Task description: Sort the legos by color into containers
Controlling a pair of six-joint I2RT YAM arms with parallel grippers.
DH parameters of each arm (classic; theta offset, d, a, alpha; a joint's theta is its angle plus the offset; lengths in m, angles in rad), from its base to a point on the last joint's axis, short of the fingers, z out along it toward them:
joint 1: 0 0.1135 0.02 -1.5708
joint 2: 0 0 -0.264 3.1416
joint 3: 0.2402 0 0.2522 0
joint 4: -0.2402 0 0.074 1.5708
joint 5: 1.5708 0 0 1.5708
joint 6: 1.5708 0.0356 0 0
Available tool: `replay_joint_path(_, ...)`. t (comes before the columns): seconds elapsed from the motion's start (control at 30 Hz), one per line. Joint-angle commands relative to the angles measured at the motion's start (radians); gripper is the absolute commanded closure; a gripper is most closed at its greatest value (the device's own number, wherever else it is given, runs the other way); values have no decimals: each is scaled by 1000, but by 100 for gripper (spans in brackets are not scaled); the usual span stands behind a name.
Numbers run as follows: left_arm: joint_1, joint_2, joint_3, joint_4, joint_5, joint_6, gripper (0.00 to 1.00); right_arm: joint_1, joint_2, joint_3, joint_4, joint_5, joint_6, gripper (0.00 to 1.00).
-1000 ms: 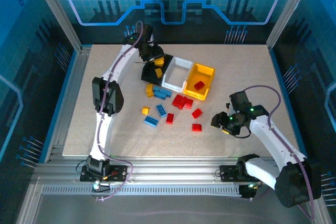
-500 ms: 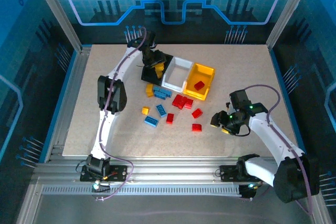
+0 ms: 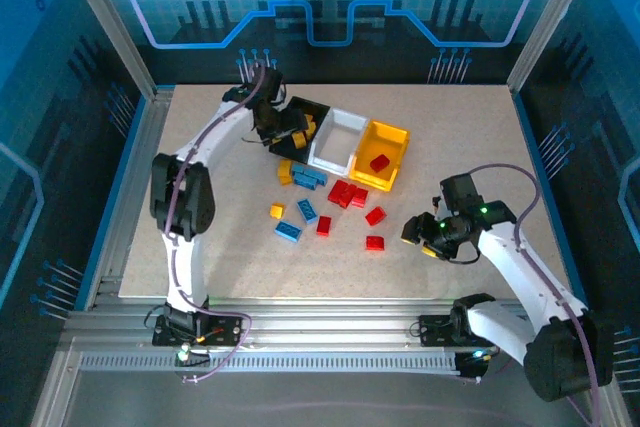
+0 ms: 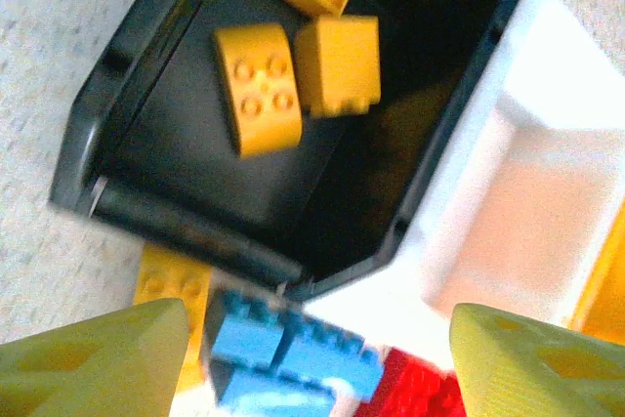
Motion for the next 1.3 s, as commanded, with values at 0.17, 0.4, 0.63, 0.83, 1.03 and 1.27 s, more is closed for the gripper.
replay_joint_path(0.17, -37, -322, -385, 36, -19, 75, 24, 51, -73, 24, -16, 1, 33, 41)
replay_joint_path(0.4, -48, -453, -601, 42, -35, 80, 24, 61, -45, 54, -42, 27, -5, 40)
replay_joint_path(0.63, -73, -444, -654, 26, -71, 133, 28, 100, 95, 111, -46, 15, -31, 40)
replay_joint_path(0.83, -114, -415, -673, 21, -92, 198, 30, 154, 66, 85, 8, 25, 41, 40)
replay_joint_path(1.03, -117, -340, -666, 29, -140, 263, 33, 167, 44, 76, 3, 37, 58, 40)
replay_joint_path(1.27, -117, -275, -665, 52, -156, 302, 34, 179, -15, 45, 0, 49, 103, 40)
